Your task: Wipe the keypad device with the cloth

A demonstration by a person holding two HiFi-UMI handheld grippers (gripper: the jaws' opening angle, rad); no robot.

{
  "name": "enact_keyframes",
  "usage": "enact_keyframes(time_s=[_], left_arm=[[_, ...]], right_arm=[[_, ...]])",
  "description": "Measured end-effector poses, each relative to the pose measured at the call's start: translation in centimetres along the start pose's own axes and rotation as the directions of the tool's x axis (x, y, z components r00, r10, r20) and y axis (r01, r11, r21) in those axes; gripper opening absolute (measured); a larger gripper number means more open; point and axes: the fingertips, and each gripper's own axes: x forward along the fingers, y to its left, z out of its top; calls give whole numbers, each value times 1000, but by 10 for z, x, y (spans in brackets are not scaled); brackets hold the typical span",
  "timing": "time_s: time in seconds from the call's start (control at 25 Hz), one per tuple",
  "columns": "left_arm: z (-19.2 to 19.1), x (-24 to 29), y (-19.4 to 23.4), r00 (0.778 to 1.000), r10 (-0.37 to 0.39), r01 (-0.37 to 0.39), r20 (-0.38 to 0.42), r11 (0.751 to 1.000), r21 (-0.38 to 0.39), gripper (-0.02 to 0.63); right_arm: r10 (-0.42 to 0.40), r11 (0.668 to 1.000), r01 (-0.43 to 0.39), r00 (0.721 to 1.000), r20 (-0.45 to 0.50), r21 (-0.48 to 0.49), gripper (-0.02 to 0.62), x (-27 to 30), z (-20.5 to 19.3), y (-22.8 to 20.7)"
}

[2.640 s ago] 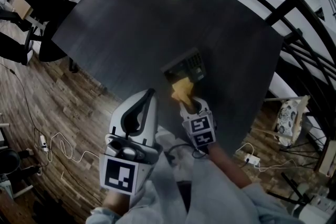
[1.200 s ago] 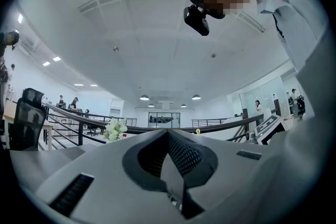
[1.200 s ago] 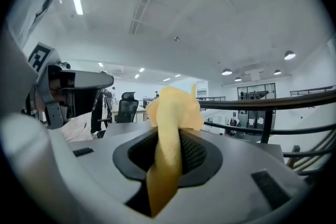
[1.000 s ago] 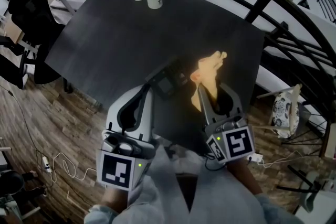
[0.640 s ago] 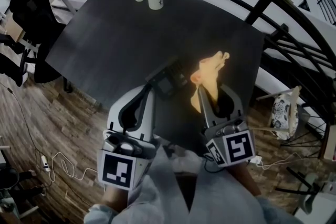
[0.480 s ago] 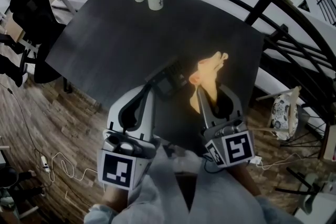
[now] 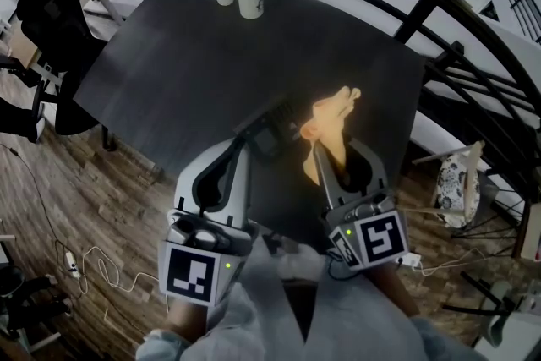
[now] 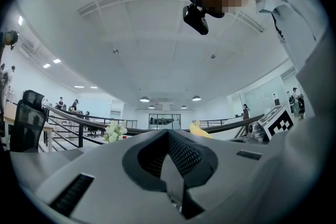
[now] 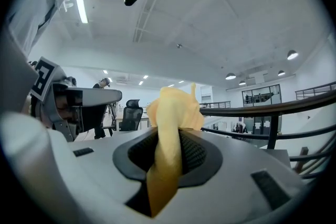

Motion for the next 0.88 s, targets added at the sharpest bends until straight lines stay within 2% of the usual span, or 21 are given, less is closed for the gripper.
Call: enact_keyframes(time_s=[0.88], left_arm=[[2, -1, 0, 1000, 3, -3, 4, 1000, -2, 14]], right_arm=[[13, 1000, -14, 1000, -21, -20, 100, -1, -2, 3]])
